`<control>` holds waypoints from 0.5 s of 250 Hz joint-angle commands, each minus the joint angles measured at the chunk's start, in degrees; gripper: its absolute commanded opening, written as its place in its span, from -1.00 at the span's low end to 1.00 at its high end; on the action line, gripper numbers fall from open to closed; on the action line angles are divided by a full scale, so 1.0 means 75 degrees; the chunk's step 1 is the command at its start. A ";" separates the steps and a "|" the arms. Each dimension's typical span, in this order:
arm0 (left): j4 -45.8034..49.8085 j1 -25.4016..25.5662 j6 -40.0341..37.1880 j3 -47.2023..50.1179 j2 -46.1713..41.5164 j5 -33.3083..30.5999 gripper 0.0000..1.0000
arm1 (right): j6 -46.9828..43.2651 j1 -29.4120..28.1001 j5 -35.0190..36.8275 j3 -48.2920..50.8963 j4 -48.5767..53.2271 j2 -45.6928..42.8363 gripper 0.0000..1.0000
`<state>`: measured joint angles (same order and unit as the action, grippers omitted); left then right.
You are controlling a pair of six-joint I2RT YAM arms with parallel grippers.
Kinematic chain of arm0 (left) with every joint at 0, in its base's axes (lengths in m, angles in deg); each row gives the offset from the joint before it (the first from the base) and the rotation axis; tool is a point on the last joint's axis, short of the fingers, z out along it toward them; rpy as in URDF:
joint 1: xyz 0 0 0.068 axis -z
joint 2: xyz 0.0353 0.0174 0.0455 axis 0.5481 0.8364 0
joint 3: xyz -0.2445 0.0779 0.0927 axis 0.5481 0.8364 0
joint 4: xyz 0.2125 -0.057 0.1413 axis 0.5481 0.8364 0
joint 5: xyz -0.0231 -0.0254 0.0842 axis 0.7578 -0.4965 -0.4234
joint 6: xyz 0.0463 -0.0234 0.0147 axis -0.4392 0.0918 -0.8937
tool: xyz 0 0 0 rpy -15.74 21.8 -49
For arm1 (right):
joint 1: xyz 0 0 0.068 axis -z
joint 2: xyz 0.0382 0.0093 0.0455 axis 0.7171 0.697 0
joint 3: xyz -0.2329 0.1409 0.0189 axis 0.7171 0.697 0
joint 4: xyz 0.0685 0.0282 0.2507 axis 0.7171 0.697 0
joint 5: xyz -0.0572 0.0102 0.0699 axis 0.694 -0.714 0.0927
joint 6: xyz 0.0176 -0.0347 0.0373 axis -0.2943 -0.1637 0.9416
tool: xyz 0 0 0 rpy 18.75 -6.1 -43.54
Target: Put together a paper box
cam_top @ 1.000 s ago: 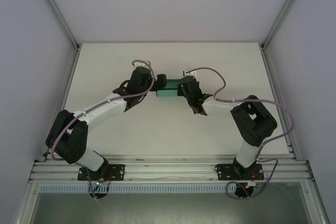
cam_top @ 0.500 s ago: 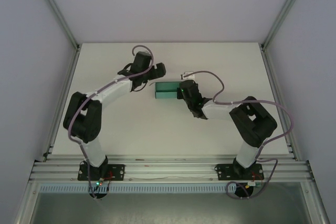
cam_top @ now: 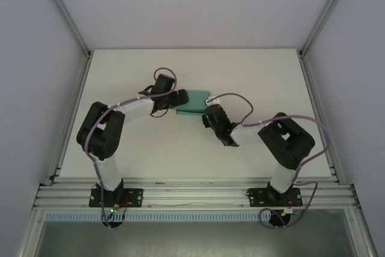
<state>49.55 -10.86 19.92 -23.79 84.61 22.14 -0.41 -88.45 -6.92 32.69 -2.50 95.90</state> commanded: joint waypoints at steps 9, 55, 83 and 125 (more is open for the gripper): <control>-0.0527 -0.0053 0.0043 0.0225 0.0303 0.0256 0.70 | -0.0069 0.0002 -0.0224 0.0188 0.0398 -0.0157 -0.48; -0.0762 -0.0179 -0.0059 0.0314 0.0508 0.0539 0.61 | 0.0001 0.0001 -0.0443 0.0540 0.0537 -0.0724 -0.18; -0.0875 -0.0239 -0.0179 0.0392 0.0509 0.0705 0.57 | -0.0076 -0.0002 -0.0604 0.0801 0.0682 -0.1202 0.10; -0.0888 -0.0284 -0.0293 0.0454 0.0773 0.0737 0.49 | -0.0074 0.0005 -0.0996 0.0911 0.1206 -0.1803 0.46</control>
<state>41.90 -12.04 19.62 -21.93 88.41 27.52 -0.87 -88.43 -12.04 39.24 2.64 85.85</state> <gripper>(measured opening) 0.758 0.691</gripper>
